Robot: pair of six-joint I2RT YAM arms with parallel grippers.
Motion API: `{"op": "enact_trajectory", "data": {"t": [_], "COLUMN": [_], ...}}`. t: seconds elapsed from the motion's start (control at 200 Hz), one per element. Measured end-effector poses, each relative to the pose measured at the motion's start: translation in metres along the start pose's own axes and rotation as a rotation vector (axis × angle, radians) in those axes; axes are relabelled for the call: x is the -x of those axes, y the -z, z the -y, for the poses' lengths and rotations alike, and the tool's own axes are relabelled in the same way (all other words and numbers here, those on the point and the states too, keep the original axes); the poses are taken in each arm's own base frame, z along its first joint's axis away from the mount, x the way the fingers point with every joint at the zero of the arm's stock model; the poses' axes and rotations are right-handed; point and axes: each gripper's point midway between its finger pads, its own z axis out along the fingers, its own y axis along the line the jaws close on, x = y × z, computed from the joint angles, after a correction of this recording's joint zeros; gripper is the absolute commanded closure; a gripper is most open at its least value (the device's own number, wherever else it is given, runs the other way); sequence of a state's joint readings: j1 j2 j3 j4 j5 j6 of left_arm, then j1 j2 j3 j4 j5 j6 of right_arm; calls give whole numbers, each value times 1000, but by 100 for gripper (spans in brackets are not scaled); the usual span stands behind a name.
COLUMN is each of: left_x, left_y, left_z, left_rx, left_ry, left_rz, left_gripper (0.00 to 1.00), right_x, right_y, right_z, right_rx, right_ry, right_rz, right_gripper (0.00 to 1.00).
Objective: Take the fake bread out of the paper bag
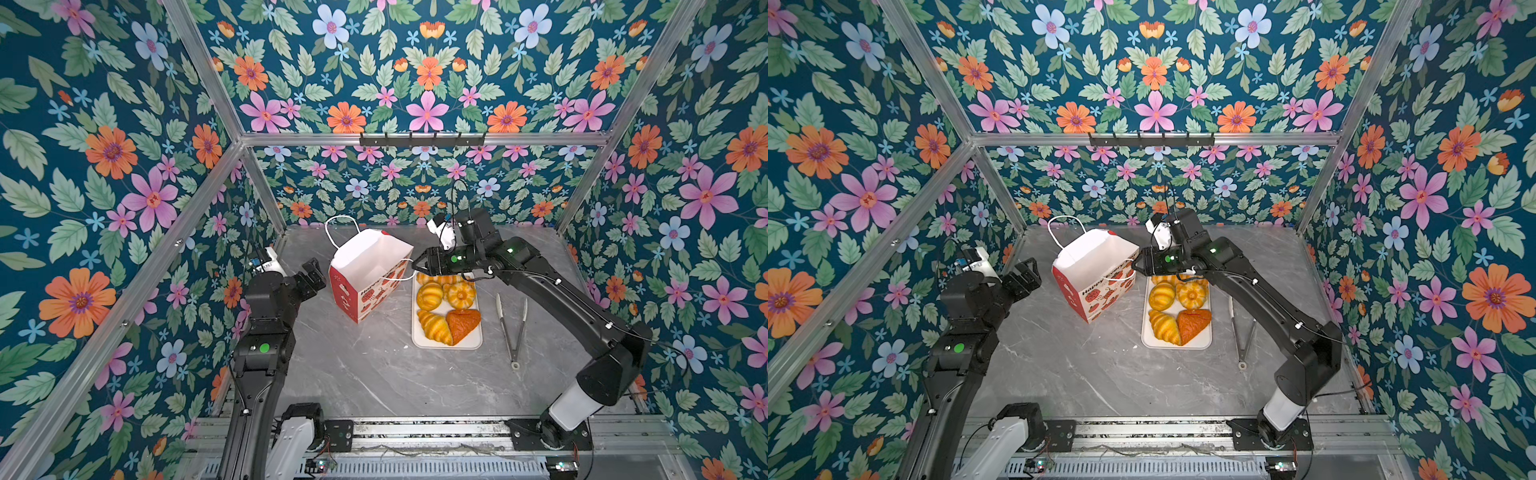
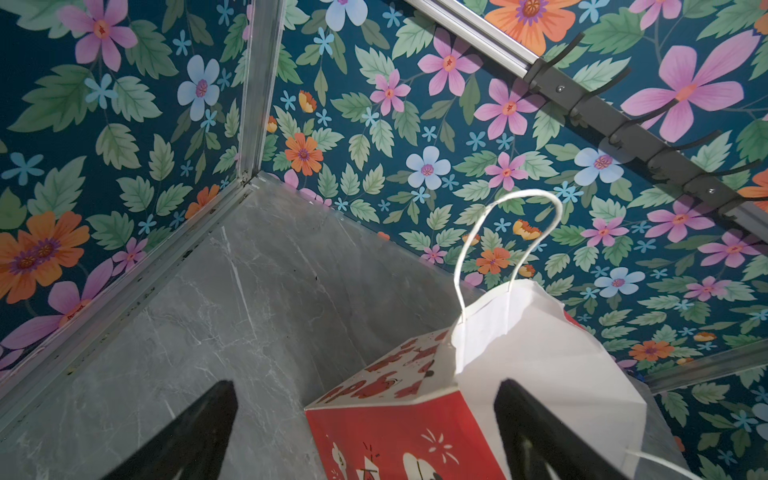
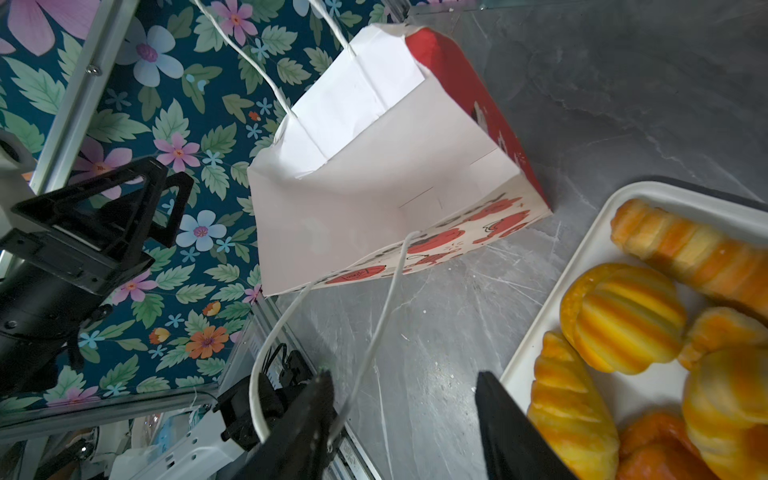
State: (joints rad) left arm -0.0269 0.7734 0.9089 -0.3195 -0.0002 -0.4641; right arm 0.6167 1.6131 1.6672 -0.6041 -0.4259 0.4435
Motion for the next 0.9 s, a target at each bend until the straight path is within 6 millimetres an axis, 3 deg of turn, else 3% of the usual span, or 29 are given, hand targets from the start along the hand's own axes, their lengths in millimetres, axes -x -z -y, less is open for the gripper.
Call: {"op": "enact_trajectory", "data": {"t": [0.29,0.435,0.54,0.69,0.9], "left_x": [-11,-32,-50,-73,-130], "left_y": [-9,-16,-18,-24,-47], "left_z": [-15,-36,-55,-75,-105], "left_rx": [47,110,161,206,234], "left_ry": [-36,-77,-105,-149,-228], "left_rz": [25,31,43,60,30], "left_gripper": [0,2,5,3,1], "right_x": [16,15,9,-7,-56], "right_y": [22,43,61,86,117], "right_z": [5,7,22,63,154], "right_rx": [7,-33,-124,-310,-581], "right_ry": [16,58,98,124,52], "right_rz": [151,229,284,326,320], "right_gripper": [31,29,26,23,20]}}
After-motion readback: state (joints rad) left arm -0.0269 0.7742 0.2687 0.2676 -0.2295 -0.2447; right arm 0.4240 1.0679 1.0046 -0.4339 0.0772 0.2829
